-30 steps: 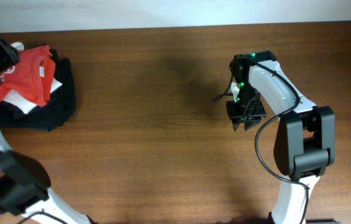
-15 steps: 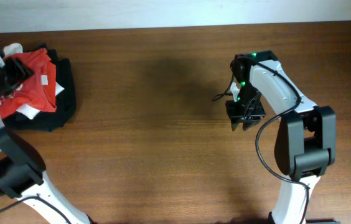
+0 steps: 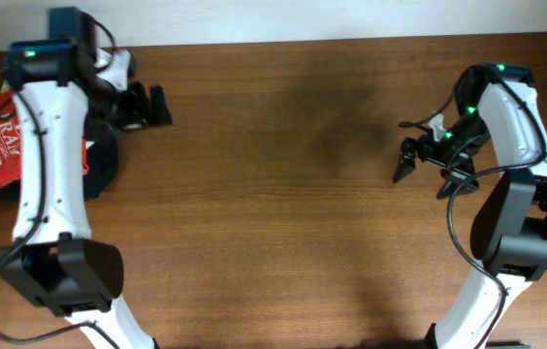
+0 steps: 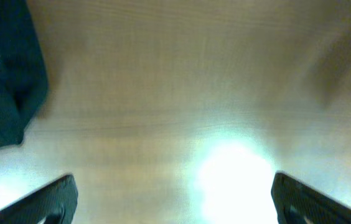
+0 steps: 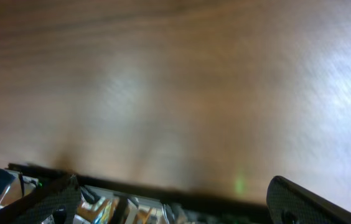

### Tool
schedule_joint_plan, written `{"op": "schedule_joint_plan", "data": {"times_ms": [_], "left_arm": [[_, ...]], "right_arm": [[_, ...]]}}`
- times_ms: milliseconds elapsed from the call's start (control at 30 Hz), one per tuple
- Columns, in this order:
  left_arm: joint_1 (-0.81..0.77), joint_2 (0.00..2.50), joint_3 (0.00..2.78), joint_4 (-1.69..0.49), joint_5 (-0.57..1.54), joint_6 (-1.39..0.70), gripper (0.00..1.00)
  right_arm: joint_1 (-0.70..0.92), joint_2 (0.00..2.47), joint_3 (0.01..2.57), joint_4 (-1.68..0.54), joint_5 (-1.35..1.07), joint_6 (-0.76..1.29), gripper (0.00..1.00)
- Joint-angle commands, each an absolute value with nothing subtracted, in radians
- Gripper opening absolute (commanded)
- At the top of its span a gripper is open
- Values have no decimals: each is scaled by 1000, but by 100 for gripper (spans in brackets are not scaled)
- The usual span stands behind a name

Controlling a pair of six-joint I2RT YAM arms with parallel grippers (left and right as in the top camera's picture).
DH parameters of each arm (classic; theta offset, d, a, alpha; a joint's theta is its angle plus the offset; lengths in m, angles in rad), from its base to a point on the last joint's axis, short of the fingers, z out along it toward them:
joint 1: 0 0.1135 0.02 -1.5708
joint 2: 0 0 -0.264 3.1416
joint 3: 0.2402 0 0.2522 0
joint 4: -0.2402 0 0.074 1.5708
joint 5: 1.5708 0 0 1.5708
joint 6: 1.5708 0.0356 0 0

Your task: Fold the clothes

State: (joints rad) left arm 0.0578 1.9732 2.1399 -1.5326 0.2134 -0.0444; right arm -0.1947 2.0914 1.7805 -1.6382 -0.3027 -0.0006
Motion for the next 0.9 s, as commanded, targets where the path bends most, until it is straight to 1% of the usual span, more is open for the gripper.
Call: {"op": "schedule_joint_plan", "data": {"times_ms": [0, 100, 167, 333, 467, 567, 633, 767, 867], "left_arm": [[32, 1982, 2129, -1626, 148, -30, 99], [31, 1982, 2128, -1689, 144, -30, 99], [31, 1965, 2093, -1688, 126, -35, 99], [31, 1850, 1881, -1664, 122, -35, 99], [31, 1615, 1609, -1481, 121, -37, 99], [31, 1366, 1391, -1311, 117, -38, 99], [31, 1178, 1252, -1204, 62, -57, 99], [31, 844, 1027, -1023, 28, -86, 99], [31, 657, 888, -907, 28, -86, 99]], "right_arm": [[-204, 2065, 1774, -1695, -242, -26, 99], [-202, 2043, 1729, -1699, -242, -31, 99], [-202, 2002, 1665, -1697, -242, -46, 99], [-202, 1844, 1487, -1625, -242, -49, 99], [-202, 1582, 1296, -1483, -242, -47, 99], [-204, 1362, 1198, -1396, -242, -21, 99], [-204, 1163, 1140, -1341, -240, -19, 99], [-204, 881, 1109, -1260, -219, -19, 99], [-204, 732, 1109, -1220, -173, -19, 99]]}}
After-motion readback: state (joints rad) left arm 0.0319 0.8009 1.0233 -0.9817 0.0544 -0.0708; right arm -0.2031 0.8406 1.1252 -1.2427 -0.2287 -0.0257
